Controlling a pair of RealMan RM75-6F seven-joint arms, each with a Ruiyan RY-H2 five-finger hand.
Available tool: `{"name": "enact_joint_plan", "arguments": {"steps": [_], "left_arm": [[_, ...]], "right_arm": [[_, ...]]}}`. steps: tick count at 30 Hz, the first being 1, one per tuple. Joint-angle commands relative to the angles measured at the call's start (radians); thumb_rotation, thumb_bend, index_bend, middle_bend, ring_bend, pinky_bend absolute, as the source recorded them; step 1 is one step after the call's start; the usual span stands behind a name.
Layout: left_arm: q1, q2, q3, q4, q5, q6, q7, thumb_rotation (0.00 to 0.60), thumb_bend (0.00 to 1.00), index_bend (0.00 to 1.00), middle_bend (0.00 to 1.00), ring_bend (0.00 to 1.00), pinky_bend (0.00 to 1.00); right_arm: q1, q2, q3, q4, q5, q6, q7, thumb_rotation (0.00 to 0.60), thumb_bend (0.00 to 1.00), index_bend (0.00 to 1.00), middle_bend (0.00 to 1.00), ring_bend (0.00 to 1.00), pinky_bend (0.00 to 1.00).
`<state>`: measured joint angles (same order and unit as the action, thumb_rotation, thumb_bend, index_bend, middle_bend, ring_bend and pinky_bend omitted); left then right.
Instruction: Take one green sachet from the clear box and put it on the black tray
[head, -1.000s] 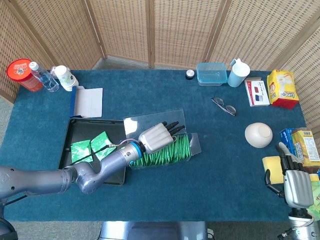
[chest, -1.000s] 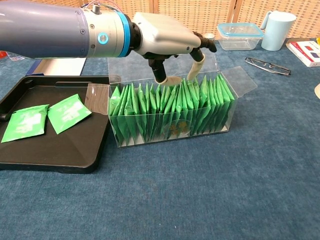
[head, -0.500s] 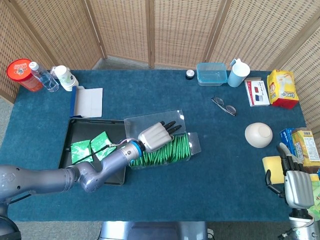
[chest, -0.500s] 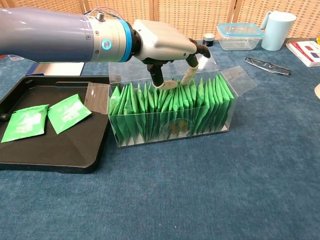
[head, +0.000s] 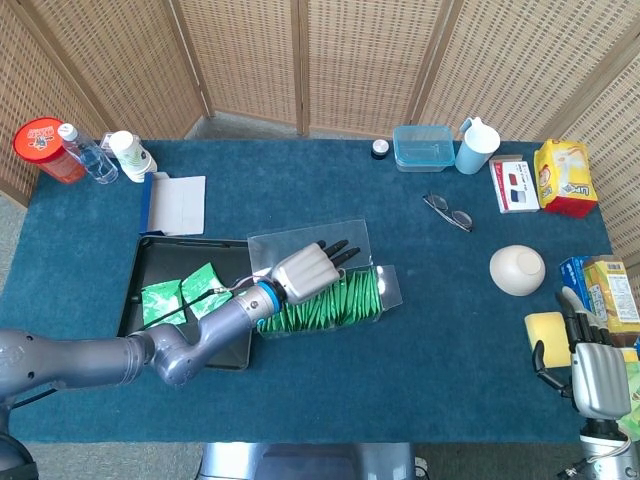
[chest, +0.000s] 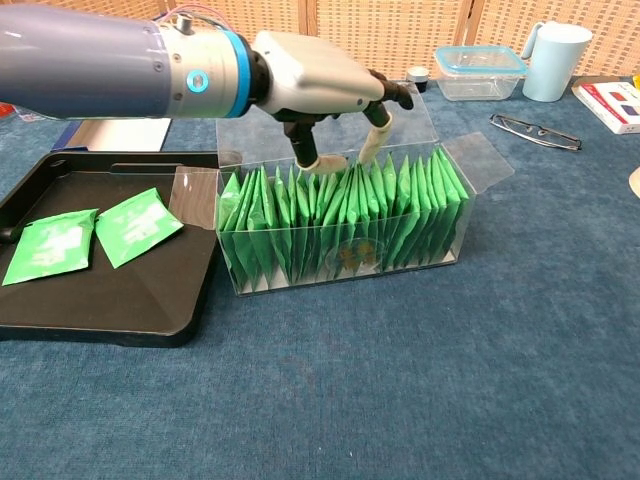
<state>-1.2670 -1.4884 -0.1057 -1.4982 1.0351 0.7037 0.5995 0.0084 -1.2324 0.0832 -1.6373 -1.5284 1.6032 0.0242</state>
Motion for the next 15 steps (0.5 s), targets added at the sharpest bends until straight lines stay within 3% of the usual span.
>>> {"name": "enact_joint_plan", "arguments": {"steps": [1,15], "left_arm": [[0.005,0.012,0.01,-0.013,0.007,0.006,0.004,0.6,0.44,0.38,0.03,0.0,0.28],[0.0,-0.013,0.012,0.001,0.003,0.014,0.013,0.599,0.43,0.34,0.03,0.0,0.28]], "right_arm": [[0.001,-0.001,0.0,0.0,-0.002,0.0,-0.001,0.248,0.58,0.0,0.09,0.17,0.19],[-0.003,0.001,-0.002,-0.006,-0.006,0.002,-0.005,0.248,0.58,0.0,0.09,0.17,0.19]]}}
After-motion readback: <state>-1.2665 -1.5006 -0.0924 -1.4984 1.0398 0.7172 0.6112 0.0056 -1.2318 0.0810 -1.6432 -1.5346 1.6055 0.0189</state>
